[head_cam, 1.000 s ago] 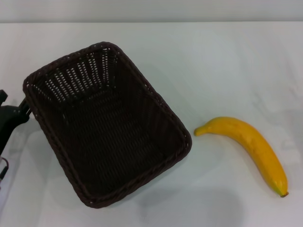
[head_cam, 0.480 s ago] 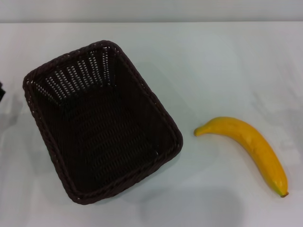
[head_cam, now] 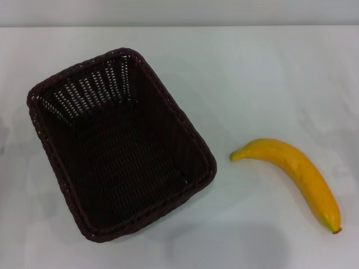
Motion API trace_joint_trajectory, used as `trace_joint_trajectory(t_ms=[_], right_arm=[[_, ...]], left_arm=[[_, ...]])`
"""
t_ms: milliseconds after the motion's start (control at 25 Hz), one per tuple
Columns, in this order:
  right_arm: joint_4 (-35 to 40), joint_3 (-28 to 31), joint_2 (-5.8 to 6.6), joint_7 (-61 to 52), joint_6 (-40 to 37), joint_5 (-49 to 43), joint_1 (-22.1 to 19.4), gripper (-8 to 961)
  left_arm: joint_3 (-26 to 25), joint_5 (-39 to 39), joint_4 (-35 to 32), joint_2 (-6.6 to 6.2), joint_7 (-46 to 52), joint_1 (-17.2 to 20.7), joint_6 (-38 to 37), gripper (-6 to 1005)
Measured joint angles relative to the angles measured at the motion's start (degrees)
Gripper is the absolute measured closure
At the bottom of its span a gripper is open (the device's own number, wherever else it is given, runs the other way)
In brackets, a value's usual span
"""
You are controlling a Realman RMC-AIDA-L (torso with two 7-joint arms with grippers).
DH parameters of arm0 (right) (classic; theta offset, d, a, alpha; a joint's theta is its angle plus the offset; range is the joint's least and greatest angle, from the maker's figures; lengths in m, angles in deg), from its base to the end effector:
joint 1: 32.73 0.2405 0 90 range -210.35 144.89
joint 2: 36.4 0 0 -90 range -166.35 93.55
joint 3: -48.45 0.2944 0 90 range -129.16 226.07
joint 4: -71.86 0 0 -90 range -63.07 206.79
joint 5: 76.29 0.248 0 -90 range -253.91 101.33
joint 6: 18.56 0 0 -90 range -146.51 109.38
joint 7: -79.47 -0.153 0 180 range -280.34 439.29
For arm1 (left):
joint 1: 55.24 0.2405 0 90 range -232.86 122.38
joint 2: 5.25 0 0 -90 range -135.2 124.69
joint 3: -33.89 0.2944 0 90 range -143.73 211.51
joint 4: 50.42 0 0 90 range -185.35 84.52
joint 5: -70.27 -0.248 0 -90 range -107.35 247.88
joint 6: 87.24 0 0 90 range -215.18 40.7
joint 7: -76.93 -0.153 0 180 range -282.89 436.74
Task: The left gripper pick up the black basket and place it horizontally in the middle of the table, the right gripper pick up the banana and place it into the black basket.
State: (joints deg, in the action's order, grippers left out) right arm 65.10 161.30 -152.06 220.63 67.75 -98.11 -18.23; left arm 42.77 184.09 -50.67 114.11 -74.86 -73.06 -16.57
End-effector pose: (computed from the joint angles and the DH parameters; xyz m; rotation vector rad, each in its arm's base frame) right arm 0.4267 0.2960 0.0221 -1.5099 0.6340 1.0721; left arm -0.4671 0.2969 -0.0166 -1.3087 -0.8621 -0.7530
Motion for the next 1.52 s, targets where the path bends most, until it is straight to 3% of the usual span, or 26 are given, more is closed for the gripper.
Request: trace_joint_trajectory(t_ms=[280, 600, 920, 1240, 1520], right_arm=[[0.15, 0.01, 0.06, 0.0, -0.06, -0.04, -0.33, 98], [0.15, 0.01, 0.09, 0.0, -0.07, 0.08, -0.35, 98], [-0.08, 0.09, 0.09, 0.0, -0.02, 0.16, -0.21, 98], [-0.29, 0.1, 0.09, 0.0, -0.32, 0.21, 0.26, 97], [-0.33, 0.09, 0.09, 0.0, -0.36, 0.21, 0.27, 97]], left_arm=[[0.03, 6.66, -2.67, -0.34, 3.8, -0.13, 1.97, 139], [0.72, 4.34, -11.06, -0.72, 17.92, -0.34, 0.04, 139], [0.7, 3.23, -12.19, -0.77, 19.77, -1.06, -0.37, 139], [0.79, -11.48, -19.39, -3.06, 36.15, -3.86, -4.64, 139], [0.79, -17.13, -20.88, -4.67, 41.23, -6.03, -5.11, 140]])
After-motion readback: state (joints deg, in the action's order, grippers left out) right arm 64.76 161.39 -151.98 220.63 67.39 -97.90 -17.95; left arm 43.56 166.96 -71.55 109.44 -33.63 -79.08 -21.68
